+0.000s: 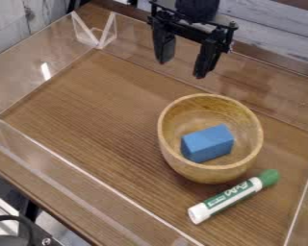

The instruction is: Remove the blue block from inside the brown bowl and put it on the table

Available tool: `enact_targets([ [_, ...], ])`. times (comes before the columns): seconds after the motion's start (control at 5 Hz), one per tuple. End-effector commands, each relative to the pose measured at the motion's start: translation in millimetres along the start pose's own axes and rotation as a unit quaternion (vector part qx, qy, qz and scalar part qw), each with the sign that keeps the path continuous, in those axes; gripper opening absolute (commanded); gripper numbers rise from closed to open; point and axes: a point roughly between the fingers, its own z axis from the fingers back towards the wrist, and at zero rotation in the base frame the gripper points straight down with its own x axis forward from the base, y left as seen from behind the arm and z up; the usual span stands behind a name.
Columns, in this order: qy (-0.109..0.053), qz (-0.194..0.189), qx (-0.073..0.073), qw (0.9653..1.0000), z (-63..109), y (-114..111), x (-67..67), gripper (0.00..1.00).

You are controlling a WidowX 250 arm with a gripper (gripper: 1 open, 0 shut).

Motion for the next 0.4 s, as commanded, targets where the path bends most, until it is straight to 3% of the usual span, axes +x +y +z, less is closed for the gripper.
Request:
enact_targets([
  [0.0, 0.002, -0.015, 0.000, 0.9999, -4.7, -7.8, -5.3, 1.00],
  [0.2, -0.004, -0.042, 0.001, 0.9991, -11.7, -20.5, -13.4, 1.00],
])
